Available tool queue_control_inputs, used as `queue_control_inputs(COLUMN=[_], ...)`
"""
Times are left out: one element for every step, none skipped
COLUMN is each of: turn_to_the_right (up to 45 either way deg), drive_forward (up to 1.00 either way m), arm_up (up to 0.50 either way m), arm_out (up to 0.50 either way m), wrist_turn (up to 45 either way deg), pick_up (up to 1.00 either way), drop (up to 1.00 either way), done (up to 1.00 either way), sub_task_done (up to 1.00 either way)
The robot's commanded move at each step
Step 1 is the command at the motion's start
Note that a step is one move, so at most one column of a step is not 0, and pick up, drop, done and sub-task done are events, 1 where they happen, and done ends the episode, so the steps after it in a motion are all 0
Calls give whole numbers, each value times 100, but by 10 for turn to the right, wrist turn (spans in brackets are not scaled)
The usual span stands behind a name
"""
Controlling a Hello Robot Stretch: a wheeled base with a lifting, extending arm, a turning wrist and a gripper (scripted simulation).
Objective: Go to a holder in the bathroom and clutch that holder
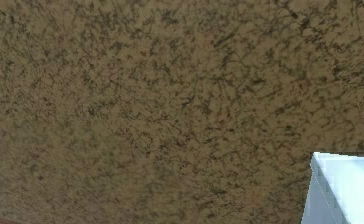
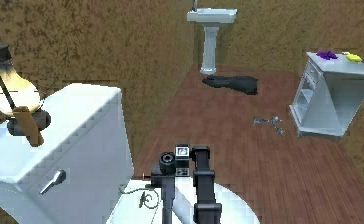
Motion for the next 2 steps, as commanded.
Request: queue_control_inputs(turn_to_the_right=[0,0], drive_forward=[0,0], arm_up=[0,0], arm_out=[0,0], wrist_turn=[450,450], pick_up=[0,0], drop=[0,0], done=[0,0], sub_task_done=[0,0])
